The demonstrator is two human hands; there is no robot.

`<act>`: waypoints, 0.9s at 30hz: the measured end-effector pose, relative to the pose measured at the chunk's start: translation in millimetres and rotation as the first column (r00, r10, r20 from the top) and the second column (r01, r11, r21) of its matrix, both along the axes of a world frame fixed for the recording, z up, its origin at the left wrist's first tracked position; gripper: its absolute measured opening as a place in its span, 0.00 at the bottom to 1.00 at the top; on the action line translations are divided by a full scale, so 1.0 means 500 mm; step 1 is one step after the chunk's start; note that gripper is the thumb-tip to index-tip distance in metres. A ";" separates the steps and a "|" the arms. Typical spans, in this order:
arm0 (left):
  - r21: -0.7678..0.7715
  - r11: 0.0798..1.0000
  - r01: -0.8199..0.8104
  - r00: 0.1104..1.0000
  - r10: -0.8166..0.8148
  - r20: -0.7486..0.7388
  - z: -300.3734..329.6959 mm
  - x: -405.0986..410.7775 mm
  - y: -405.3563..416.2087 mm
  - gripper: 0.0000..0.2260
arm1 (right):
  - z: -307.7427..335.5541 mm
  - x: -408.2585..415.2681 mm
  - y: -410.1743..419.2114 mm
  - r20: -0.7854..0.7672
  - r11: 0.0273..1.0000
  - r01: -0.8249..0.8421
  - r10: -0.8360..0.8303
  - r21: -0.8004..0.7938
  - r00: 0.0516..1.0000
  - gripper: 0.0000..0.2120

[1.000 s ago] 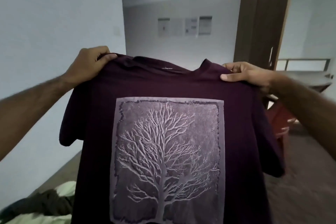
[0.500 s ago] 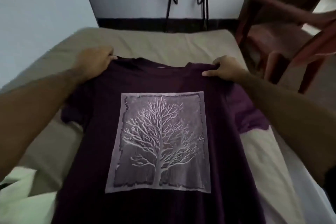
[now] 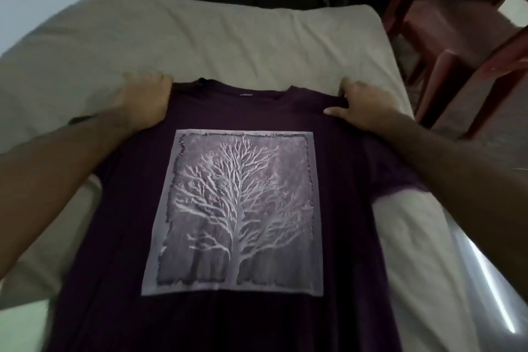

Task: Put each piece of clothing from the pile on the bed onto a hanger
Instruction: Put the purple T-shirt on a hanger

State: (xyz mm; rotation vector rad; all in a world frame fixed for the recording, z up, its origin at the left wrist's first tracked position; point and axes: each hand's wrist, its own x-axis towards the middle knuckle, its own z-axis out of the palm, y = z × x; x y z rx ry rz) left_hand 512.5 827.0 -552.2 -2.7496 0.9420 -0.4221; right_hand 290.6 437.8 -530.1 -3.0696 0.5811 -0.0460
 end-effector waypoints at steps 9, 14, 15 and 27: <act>-0.036 0.900 0.435 0.879 -0.433 -0.200 0.000 -0.657 0.270 0.22 | 0.019 -0.501 0.309 0.082 0.982 -0.126 0.138 -0.144 0.987 0.25; -0.057 0.993 0.106 0.935 -0.119 -0.335 0.007 -0.817 0.436 0.25 | 0.014 -0.722 0.438 0.060 0.986 0.046 -0.056 0.159 0.997 0.23; -0.094 0.995 -0.041 0.913 0.000 -0.408 0.014 -0.837 0.455 0.27 | 0.014 -0.756 0.460 0.054 0.967 0.064 -0.080 0.245 0.995 0.26; -0.394 0.845 -0.361 0.756 0.018 -0.654 0.080 -0.947 0.570 0.18 | 0.057 -0.962 0.506 0.072 0.801 0.164 -0.249 0.576 0.966 0.21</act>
